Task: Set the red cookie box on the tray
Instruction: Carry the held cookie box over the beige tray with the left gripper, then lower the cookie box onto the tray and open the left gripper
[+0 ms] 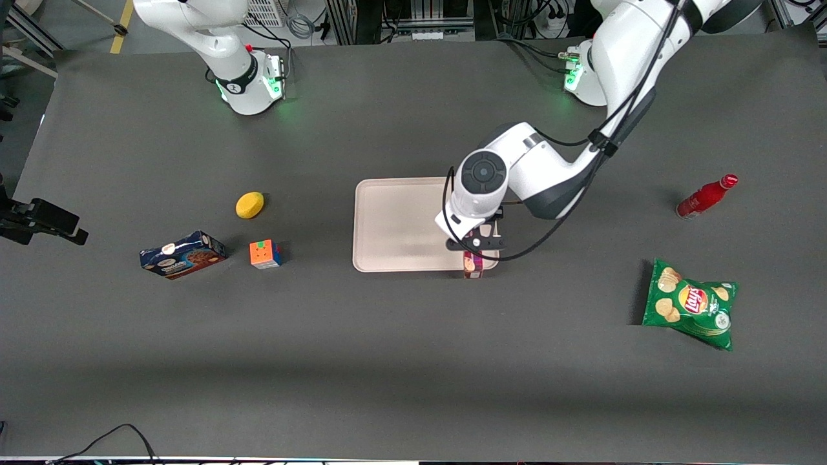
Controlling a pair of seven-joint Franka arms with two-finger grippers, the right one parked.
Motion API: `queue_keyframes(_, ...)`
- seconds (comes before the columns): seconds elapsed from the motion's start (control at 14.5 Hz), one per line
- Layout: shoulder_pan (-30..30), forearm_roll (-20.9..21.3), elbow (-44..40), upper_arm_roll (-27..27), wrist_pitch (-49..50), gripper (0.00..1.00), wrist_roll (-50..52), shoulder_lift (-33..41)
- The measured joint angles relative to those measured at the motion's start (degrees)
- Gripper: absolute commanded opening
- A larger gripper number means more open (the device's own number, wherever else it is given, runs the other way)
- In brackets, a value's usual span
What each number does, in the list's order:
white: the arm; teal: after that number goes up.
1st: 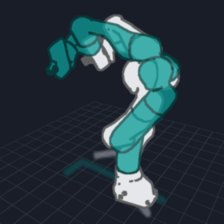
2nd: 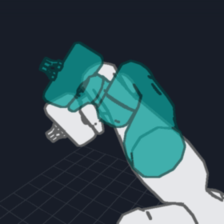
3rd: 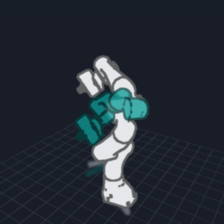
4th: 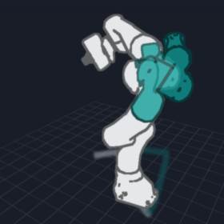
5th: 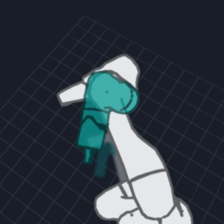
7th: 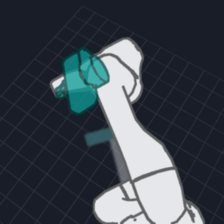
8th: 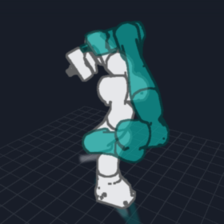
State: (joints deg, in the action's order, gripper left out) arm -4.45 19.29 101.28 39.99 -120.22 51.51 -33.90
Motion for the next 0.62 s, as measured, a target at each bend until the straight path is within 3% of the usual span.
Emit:
queue_keyframes(0.21,0.27,2.19,6.25,-0.09,-7.49,0.04,1.3,0.91)
queue_keyframes(0.62,0.86,3.94,10.14,-0.18,-8.88,0.06,3.57,1.1)
